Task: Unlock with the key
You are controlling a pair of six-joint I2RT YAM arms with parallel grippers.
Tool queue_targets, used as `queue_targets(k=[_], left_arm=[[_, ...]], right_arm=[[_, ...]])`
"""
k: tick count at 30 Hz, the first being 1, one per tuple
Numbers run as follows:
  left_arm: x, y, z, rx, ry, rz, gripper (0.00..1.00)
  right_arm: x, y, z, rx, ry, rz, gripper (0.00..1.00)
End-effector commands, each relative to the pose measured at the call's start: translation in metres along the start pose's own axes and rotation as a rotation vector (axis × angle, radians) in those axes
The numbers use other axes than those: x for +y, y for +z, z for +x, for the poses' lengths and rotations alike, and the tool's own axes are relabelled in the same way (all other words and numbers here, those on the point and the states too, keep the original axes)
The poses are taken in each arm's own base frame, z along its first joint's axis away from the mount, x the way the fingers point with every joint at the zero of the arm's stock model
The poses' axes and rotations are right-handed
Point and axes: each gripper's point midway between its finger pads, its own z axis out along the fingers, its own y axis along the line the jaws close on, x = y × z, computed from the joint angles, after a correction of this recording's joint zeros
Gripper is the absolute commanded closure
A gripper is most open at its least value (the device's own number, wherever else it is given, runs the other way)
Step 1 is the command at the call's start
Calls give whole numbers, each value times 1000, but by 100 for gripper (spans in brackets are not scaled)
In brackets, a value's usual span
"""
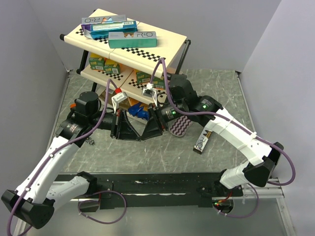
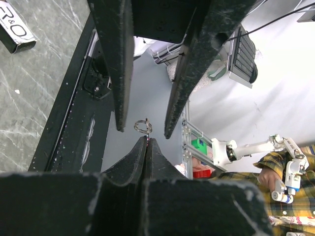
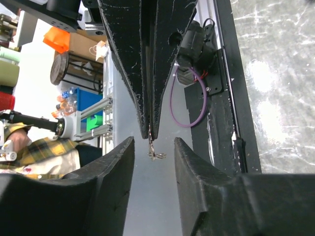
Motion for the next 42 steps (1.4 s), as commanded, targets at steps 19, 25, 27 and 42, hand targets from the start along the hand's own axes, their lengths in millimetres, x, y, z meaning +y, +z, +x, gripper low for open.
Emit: queue_targets(k=[19,25,27,42], left_arm=[[16,-3,-27,-103,89,-146,52],[99,-61,-67,-359,81,-587,14],[144,-88,-65,-422,0,-777,13],[333,-194,1,-479,-350,-1269,14]], right_arm=[[17,-12,-11,-71,-46,-21,100],[-27,-29,-12,-191,46,193,100],[-37,-32,-8,-222,63,230,100],[-33,-56,1,-390,93,298,100]])
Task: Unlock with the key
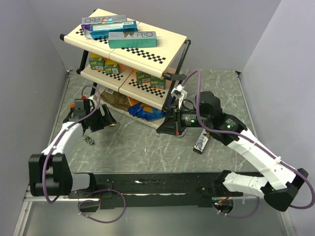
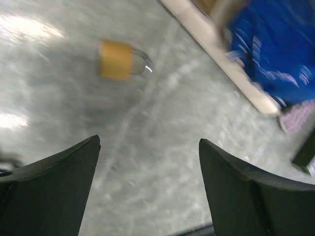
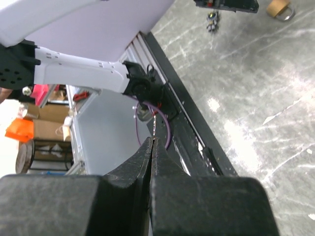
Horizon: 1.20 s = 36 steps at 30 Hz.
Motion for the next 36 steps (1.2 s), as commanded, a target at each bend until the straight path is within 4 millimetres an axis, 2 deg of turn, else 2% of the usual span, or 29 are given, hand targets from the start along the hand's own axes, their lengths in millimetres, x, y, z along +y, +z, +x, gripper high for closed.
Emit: queue_targets(k=[1,6,13,19,23,27,28,31,34,36], left_arm=[[17,20,-45,-144,40,-29,15],[23,46,-43,-102,28,-12,16],[32,79,-27,-28,1,12,17],[20,88,-16,-3,28,47,16],[28,98,-1,69,5,11,16],[26,90,16,117,-59,11,16],[16,86,28,140,-46,25,16],[-9,77,42,149,-47,117,15],[-35,69,53,158,-37,200,13],[-43,64,55,160,-30,210,12]], right_arm=[[3,-3,-12,-77,10,-7,100],[3,-3,-13,-84,14,-1,100],[3,-3,-14,-85,13,2,100],[0,-2,-12,-89,21,6,100],[0,0,-11,-74,20,2,100],[-3,-1,-10,-79,21,18,100],[-5,0,-11,-86,21,21,100],[-5,3,-10,-84,30,9,100],[-4,7,-11,-71,31,-5,100],[-4,10,-13,-64,26,-5,100]])
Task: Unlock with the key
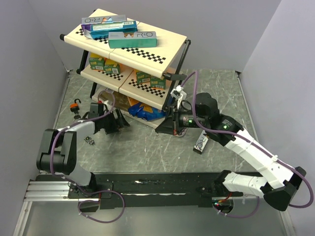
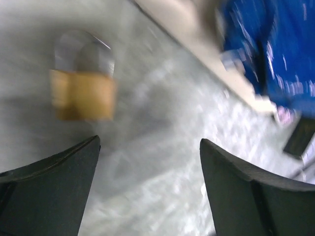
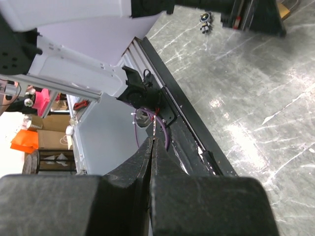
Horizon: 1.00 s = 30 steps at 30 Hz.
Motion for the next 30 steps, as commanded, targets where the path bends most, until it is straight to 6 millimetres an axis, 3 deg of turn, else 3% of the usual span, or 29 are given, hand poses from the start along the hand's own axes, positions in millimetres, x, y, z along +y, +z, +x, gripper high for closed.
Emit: queue_targets(k=[1,3,4,9,12,22,30], left_arm=[[-26,-7,21,54,-14,59,12],[-26,-14,15,43,-3,26,11],[-15,-17,14,35,8,-39,11],[-7,-47,-29,-121,81,-203,10],[-1,-53,-40,-156,114,-256,10],[17,-12,-28,3,175,-324,21],[16,11,-18,87,294,-407,26]], right_arm=[[8,3,-14,-33,-24,-32,100],[8,3,-15,-31,-28,-26,100],[7,2,-15,-33,-31,-24,100],[4,2,-14,-36,-28,-9,100],[1,3,-14,-39,-26,0,100],[-2,4,-13,-41,-22,10,100],[-3,3,-11,-48,-13,12,100]])
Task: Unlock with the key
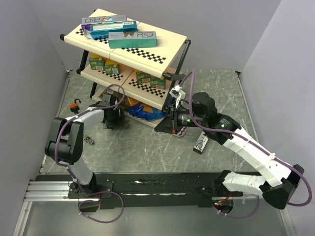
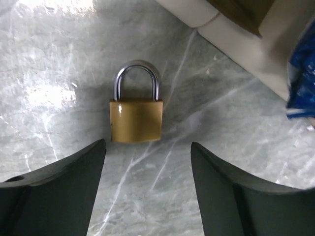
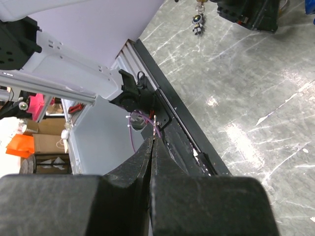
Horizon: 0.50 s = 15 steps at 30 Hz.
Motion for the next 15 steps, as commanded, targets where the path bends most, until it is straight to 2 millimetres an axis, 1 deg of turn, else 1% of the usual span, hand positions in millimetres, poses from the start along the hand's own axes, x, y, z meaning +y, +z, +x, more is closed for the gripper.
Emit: queue_targets(k=[1,5,9,12,15], left_arm=[[-5,6,-9,-2,105,-51,27],[-3,14,3,41,135,-105,31],[2,18,9,69,147,-142,35],[6,23,13,83,160,-169,37],[7,27,12,83,168,-177,40]], right_arm=[[6,-6,-8,-45,-14,-12,100],[5,-6,-8,-48,-12,-6,100],[5,-6,-7,-47,-10,-9,100],[5,-6,-7,-45,-8,-8,100],[4,-5,-7,-41,-7,-7,100]])
